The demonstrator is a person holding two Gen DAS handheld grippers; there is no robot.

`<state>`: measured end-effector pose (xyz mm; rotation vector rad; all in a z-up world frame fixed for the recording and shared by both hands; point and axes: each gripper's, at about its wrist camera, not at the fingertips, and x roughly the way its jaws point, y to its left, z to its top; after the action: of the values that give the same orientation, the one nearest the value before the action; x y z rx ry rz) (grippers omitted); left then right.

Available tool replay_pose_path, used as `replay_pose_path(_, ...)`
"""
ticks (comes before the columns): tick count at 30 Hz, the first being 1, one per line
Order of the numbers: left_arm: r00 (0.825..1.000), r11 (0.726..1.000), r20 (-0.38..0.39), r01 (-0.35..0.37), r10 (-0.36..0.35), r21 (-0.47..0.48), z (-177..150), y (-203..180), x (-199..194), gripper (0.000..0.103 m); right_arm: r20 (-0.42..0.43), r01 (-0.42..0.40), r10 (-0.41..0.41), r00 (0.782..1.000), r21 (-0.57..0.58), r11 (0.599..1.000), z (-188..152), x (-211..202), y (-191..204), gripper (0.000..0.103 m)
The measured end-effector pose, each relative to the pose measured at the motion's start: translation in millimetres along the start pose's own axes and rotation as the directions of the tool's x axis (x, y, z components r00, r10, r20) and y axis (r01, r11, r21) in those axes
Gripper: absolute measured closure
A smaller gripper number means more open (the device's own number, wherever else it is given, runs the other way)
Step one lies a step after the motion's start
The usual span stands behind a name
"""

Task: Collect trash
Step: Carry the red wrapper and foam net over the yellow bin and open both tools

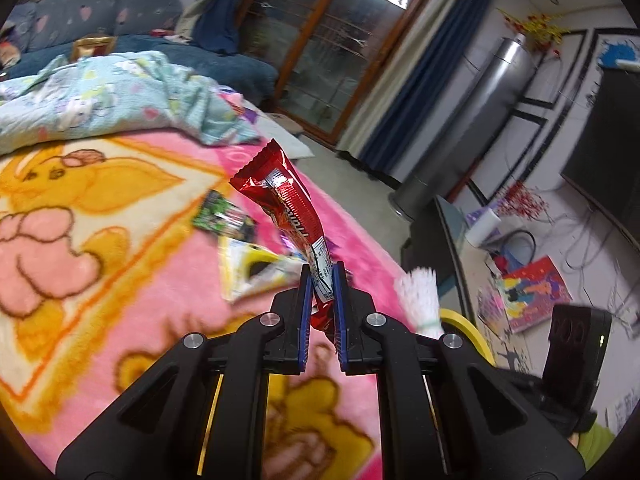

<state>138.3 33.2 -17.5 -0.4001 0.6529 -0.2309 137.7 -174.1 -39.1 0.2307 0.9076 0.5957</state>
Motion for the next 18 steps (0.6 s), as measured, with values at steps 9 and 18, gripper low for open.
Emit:
replay_pose_path(9, 0.995, 0.989, -0.068, 0.083, -0.075, 0.119, -24.4, -55.0, 18.4, 0.097, 0.087, 0.094, -0.098, 0.991, 0.046, 0.995, -3.8, -38.4, -31.7, 0.088)
replay_pose_path(18, 0.984, 0.965, -0.135, 0.147, -0.119, 0.219, -45.5, -99.5, 35.2, 0.097, 0.146, 0.150, -0.169, 0.975, 0.133, 0.980, -9.6, -67.7, -69.6, 0.088)
